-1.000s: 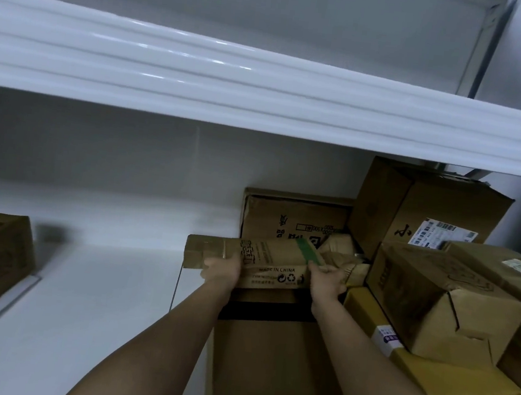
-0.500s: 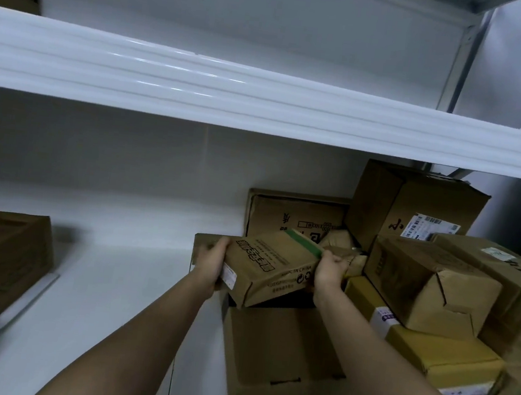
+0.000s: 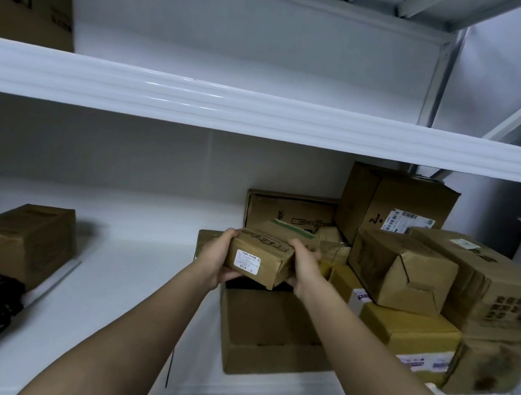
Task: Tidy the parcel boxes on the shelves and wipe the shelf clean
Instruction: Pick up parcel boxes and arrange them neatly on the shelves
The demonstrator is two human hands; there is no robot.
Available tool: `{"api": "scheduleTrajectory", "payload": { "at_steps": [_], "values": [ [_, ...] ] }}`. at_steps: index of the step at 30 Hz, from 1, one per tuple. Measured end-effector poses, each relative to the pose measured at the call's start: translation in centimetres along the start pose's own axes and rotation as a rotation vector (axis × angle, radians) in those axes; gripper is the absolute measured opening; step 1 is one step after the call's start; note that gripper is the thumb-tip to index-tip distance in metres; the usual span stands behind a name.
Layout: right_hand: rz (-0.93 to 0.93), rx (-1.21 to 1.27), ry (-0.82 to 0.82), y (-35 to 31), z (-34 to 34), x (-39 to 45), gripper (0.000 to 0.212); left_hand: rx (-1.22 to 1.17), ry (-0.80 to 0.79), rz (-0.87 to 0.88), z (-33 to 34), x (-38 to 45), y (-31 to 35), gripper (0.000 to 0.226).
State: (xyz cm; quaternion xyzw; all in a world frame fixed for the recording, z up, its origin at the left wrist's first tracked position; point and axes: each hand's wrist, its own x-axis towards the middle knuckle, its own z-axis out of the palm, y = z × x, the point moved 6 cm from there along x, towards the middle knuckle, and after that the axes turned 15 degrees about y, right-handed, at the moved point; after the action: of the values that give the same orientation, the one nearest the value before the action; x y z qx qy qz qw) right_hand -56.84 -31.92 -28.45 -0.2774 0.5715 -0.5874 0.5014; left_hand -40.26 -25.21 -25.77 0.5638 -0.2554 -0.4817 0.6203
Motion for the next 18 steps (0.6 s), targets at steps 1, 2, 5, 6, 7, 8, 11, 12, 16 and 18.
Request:
{"api": "scheduleTrajectory", "payload": {
  "at_steps": [1, 2, 5, 6, 7, 8, 11, 12, 16, 18],
  "values": [
    [-0.007, 0.004, -0.034, 0.1, 0.3, -0.8, 0.084, -0.028, 0.012, 0.023, 0.1, -0.6, -0.1, 0.015],
    [-0.02, -0.007, -0.06, 0.2, 0.0, -1.6, 0.081, -0.053, 0.029, 0.04, 0.3, -1.3, -0.4, 0.016],
    [-0.054, -0.03, -0.088, -0.1, -1.3, -3.2, 0.073, -0.112, 0.051, 0.045, 0.5, -3.6, -1.3, 0.025],
    [-0.054, -0.033, -0.09, -0.4, -1.8, -3.4, 0.067, -0.113, 0.037, 0.031, 0.5, -3.9, -1.5, 0.028],
    [-0.042, -0.035, -0.112, -0.6, -2.5, -3.9, 0.058, -0.092, 0.027, 0.015, 0.3, -4.7, -1.7, 0.031],
    [-0.025, -0.035, -0.14, -0.7, -3.1, -4.5, 0.051, -0.054, 0.019, 0.01, 0.0, -5.4, -1.8, 0.032],
    [-0.008, -0.064, -0.184, -1.0, -4.6, -6.0, 0.038, 0.043, -0.025, 0.02, -1.0, -7.1, -1.2, 0.036],
    [0.0, -0.077, -0.208, -1.1, -4.8, -6.7, 0.034, 0.061, -0.047, 0.017, -1.3, -7.3, -1.0, 0.038],
    [0.013, -0.106, -0.326, -1.5, -4.5, -9.4, 0.022, 0.143, -0.109, -0.044, -2.5, -8.5, -0.2, 0.038],
    [-0.003, -0.109, -0.335, -1.7, -4.3, -10.4, 0.023, 0.16, -0.105, -0.043, -3.3, -8.8, 0.1, 0.033]
  ]
}}
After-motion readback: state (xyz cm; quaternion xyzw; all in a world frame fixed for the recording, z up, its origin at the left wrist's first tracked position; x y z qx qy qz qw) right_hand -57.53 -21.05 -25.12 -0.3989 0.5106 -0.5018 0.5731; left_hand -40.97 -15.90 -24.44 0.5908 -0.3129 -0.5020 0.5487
